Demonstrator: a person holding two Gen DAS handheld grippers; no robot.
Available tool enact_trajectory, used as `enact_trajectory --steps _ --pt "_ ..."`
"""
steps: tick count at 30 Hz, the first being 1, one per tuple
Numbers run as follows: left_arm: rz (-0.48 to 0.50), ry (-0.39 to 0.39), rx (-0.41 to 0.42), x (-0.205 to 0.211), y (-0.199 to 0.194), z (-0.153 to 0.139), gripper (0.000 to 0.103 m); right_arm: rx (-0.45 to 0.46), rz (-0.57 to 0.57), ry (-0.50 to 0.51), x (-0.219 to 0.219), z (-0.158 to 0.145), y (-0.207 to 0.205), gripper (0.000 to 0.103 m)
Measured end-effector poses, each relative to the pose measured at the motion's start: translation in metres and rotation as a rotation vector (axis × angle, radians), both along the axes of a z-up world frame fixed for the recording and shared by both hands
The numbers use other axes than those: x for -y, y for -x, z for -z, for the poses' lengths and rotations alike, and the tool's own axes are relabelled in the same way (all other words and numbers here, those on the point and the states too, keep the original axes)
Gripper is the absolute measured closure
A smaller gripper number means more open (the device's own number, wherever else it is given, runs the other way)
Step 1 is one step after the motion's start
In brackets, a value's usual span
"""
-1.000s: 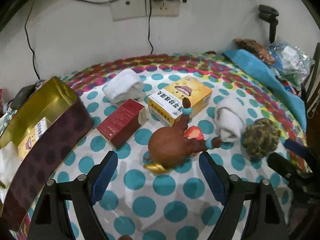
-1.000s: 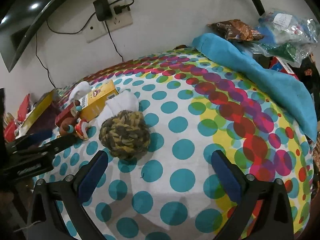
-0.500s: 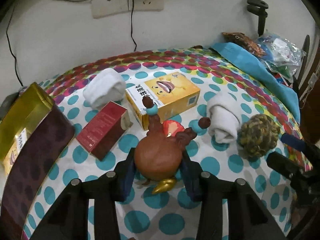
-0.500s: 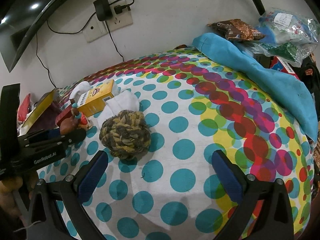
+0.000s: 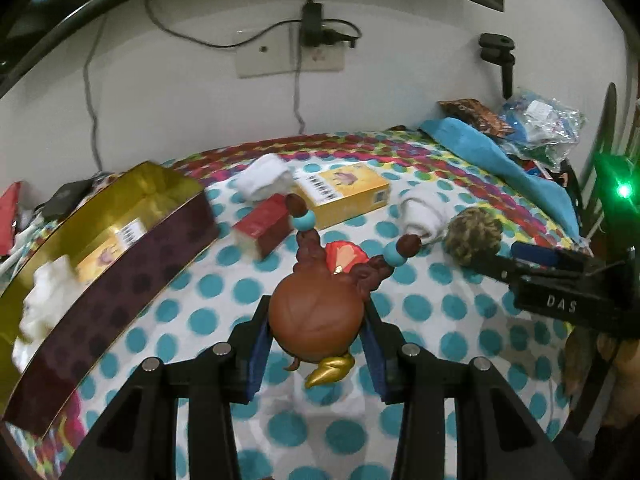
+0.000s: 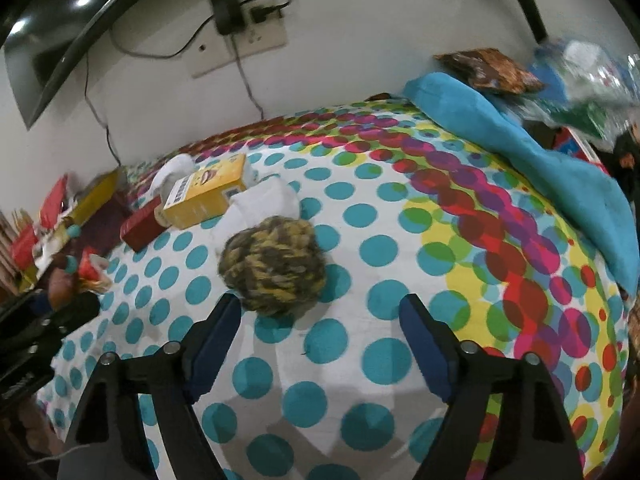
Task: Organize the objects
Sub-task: 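Grasp the brown toy figure with left tool while right tool grasps the braided rope ball, then carry the toy figure into the gold tin and open left tool while right holds the rope ball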
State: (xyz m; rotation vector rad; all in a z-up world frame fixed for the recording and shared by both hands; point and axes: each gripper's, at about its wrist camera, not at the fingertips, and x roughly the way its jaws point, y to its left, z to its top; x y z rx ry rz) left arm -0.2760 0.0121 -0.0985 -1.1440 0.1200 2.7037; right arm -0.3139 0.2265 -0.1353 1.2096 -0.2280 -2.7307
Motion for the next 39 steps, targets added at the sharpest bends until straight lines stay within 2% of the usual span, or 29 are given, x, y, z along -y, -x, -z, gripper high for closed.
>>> enact_trajectory --steps 3,7,10,11,12,13,16,22,26,31,39 --pt "-0.023 -0.048 0.022 0.017 -0.008 0.003 0.061 -0.005 -0.015 -0.036 0.012 -0.002 0.002 0.024" --pt "-0.052 -0.075 0.030 0.031 -0.015 0.006 0.061 0.041 -0.030 -0.091 0.026 -0.001 0.015 0.024" --pt "-0.061 -0.098 0.034 0.039 -0.020 0.007 0.061 0.031 -0.037 -0.160 0.035 -0.002 0.024 0.024" --pt "-0.063 -0.101 0.035 0.040 -0.022 0.007 0.061 0.044 -0.048 -0.173 0.037 0.000 0.028 0.028" --pt "-0.064 -0.106 0.032 0.042 -0.024 0.007 0.061 0.072 -0.052 -0.182 0.039 0.004 0.032 0.044" --pt "-0.065 -0.109 0.029 0.044 -0.026 0.007 0.061 0.059 -0.037 -0.193 0.038 0.002 0.030 0.049" --pt "-0.075 -0.120 0.022 0.049 -0.029 0.006 0.061 0.044 -0.039 -0.144 0.036 0.000 0.024 0.050" --pt "-0.127 -0.129 -0.002 0.065 -0.030 0.001 0.061 -0.035 -0.026 -0.182 0.050 -0.011 0.010 0.050" --pt "-0.192 -0.105 -0.026 0.080 -0.031 -0.007 0.061 -0.002 -0.034 -0.183 0.053 -0.006 0.015 0.050" --pt "-0.274 -0.086 -0.056 0.107 -0.034 -0.021 0.061 0.044 -0.006 -0.114 0.038 0.000 0.020 0.050" --pt "-0.447 -0.048 -0.078 0.163 -0.037 -0.035 0.061 0.037 -0.019 -0.107 0.038 -0.001 0.018 0.050"
